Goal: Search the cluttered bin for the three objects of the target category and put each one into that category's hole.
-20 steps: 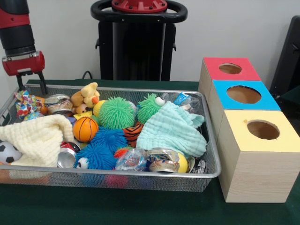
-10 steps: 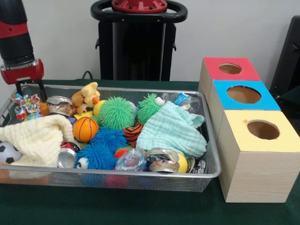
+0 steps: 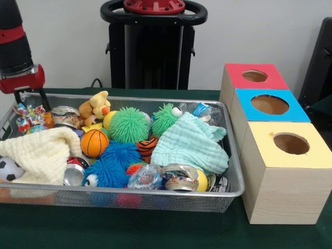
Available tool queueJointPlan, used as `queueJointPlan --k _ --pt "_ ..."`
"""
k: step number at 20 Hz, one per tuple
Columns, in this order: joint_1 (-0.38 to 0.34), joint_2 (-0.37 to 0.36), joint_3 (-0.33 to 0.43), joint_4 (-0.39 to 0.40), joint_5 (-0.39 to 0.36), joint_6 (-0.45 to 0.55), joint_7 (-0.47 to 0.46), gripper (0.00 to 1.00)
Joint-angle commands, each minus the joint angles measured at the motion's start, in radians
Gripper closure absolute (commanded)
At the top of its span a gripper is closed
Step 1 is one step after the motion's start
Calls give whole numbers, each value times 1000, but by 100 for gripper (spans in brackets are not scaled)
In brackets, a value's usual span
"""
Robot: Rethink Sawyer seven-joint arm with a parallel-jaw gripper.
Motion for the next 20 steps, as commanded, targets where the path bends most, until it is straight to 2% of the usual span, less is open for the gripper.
queueJointPlan --k 1,7,16,17,20 --pt "17 -79 -14 -179 55 109 -56 0" --pt "33 -83 -4 -218 97 138 -77 0" --pt "41 -94 -6 -214 84 103 -76 0" --pt "37 -95 -5 -208 82 91 -71 100" --pt "26 -96 1 -192 81 56 -60 100"
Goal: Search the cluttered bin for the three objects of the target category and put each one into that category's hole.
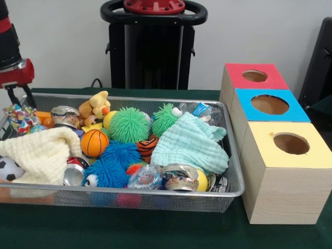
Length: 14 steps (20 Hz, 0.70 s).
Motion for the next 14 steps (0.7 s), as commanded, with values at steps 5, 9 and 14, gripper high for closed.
queueJointPlan --k 5,9,14 --pt "-29 -52 10 -114 -5 -57 -62 100" --pt "-33 -47 14 -113 -10 -72 -65 100" --pt "-31 -47 16 -109 -6 -79 -57 100"
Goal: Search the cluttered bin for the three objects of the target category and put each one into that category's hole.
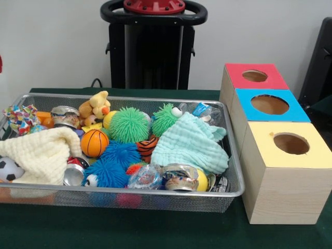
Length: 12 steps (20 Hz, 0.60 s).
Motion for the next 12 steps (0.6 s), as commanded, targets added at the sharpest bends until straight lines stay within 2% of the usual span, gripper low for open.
queueJointPlan --k 1,3,4,9,12 --pt "5 -2 15 -46 -9 -63 -54 100" --pt "3 -8 13 -31 -23 -84 -56 100" --pt "3 -10 12 -26 -29 -93 -58 0" --pt "21 -23 -2 -20 -43 -109 -38 0" --pt "43 -52 -23 24 -63 -167 21 0"
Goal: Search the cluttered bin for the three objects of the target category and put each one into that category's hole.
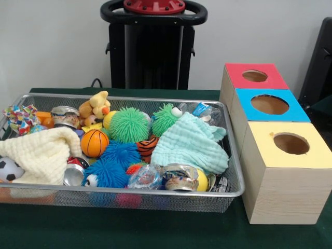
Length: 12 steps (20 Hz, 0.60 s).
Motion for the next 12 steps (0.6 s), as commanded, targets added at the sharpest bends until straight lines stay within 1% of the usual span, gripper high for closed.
queueJointPlan --k 1,2,5,6,9,12 --pt "58 -59 -39 62 -70 -144 58 0" --pt "73 -75 -56 95 -83 -179 95 0" --pt "145 -111 -165 198 -142 -326 253 0" --pt "168 -115 -203 221 -148 -365 292 0" --pt "281 -138 -352 272 -129 -461 421 0" --pt "384 -146 -484 306 -69 -513 490 0"
